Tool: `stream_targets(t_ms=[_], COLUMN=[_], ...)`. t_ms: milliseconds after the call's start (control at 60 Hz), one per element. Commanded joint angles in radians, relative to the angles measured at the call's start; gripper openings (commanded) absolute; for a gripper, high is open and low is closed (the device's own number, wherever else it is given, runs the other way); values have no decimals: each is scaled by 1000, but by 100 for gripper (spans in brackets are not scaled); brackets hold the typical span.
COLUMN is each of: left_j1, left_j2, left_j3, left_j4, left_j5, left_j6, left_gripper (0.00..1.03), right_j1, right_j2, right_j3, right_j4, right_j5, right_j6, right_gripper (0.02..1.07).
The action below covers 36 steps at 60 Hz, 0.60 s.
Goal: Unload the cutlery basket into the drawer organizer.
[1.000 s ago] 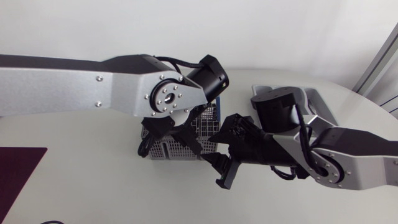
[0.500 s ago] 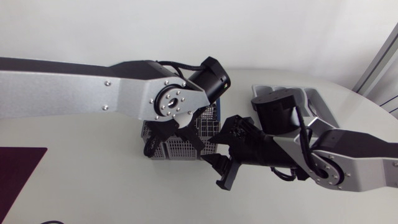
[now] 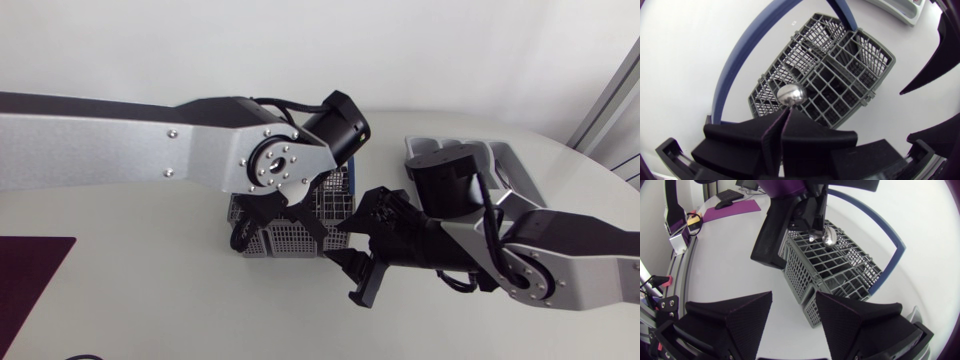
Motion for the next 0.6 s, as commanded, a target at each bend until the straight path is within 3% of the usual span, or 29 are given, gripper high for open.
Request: stream_targets(t_ms=[0,583], left_j1=[-20,-95], left_j2=[-51,-143], left_j3=[6,101], left_j4=[-10,-114], left_j5=[-14,-158], left_j6=[-2,33], left_gripper=[22,22], right_j1=[6,15], right_j2=[-12,-17], right_j3=[-27,-33], right_j4=[7,9], right_j5=[2,0], right_j6=[-12,-12], right_gripper=[66,66])
